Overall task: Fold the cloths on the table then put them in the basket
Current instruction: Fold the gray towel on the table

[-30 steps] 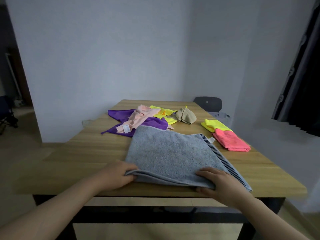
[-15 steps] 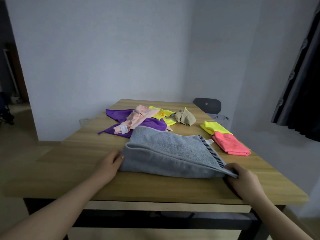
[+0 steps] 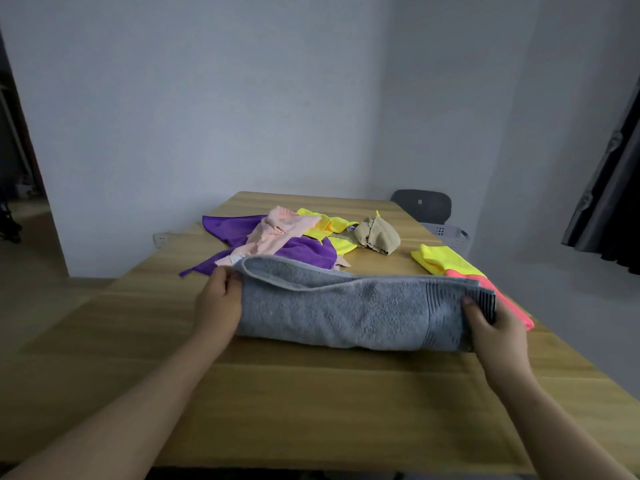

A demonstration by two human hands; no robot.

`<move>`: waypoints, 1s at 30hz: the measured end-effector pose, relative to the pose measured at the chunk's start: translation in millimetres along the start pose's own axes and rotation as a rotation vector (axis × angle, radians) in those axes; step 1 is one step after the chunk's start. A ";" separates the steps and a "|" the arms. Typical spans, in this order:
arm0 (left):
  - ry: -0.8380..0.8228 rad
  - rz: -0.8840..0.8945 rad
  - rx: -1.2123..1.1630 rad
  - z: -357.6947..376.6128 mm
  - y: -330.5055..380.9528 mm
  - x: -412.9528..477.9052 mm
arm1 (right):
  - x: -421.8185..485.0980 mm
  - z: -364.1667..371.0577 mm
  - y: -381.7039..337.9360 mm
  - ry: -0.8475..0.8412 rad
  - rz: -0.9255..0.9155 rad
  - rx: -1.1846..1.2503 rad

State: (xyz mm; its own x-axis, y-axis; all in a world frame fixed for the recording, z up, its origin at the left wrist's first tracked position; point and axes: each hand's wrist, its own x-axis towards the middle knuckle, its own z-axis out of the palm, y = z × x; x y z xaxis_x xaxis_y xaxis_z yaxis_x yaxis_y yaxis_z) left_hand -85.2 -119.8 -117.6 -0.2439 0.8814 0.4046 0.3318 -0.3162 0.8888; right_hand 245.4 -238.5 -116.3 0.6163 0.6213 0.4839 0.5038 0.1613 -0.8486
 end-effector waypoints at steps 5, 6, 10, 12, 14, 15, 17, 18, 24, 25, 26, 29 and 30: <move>-0.004 -0.122 0.072 27.5 -2.5 47.3 | 44.0 27.2 -1.7 0.038 -0.036 -0.115; -0.011 -0.144 0.084 34.8 -5.7 55.2 | 53.6 34.1 -0.8 0.052 -0.029 -0.137; -0.033 -0.219 0.147 57.4 -27.7 71.1 | 79.5 61.5 5.5 0.046 -0.023 -0.253; -0.032 -0.221 0.147 65.3 -42.8 74.1 | 83.9 76.0 16.8 -0.022 0.008 -0.358; -0.031 -0.215 0.143 67.6 -52.5 76.7 | 83.2 88.0 30.8 -0.141 0.044 -0.492; -0.045 -0.203 0.165 67.1 -55.0 78.5 | 82.5 92.2 36.3 -0.191 0.049 -0.561; -0.101 -0.165 0.284 63.3 -57.4 83.7 | 84.2 97.9 42.8 -0.225 0.053 -0.638; -0.141 -0.146 0.370 60.9 -56.4 85.6 | 85.8 98.9 44.0 -0.228 0.060 -0.646; -0.422 -0.184 0.454 56.7 -39.7 80.7 | 82.0 96.3 37.2 -0.196 -0.016 -0.796; -0.438 -0.191 0.433 55.8 -38.1 78.4 | 78.7 95.2 32.8 -0.150 -0.072 -0.850; -0.434 -0.205 0.393 53.9 -36.9 76.4 | 75.1 94.0 27.0 -0.095 -0.144 -0.878; -0.365 -0.264 0.236 45.6 -31.7 72.4 | 57.7 94.9 11.7 -0.074 -0.278 -0.915; -0.347 -0.297 0.167 43.1 -30.4 71.4 | 50.0 98.7 10.1 -0.151 -0.257 -0.963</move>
State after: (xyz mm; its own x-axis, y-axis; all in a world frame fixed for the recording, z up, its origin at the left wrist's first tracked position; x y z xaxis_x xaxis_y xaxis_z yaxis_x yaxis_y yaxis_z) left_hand -73.4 -32.1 -125.0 -0.0417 0.9990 0.0178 0.4426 0.0025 0.8967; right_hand 221.5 -130.2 -121.7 0.3704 0.7563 0.5393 0.9264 -0.3428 -0.1556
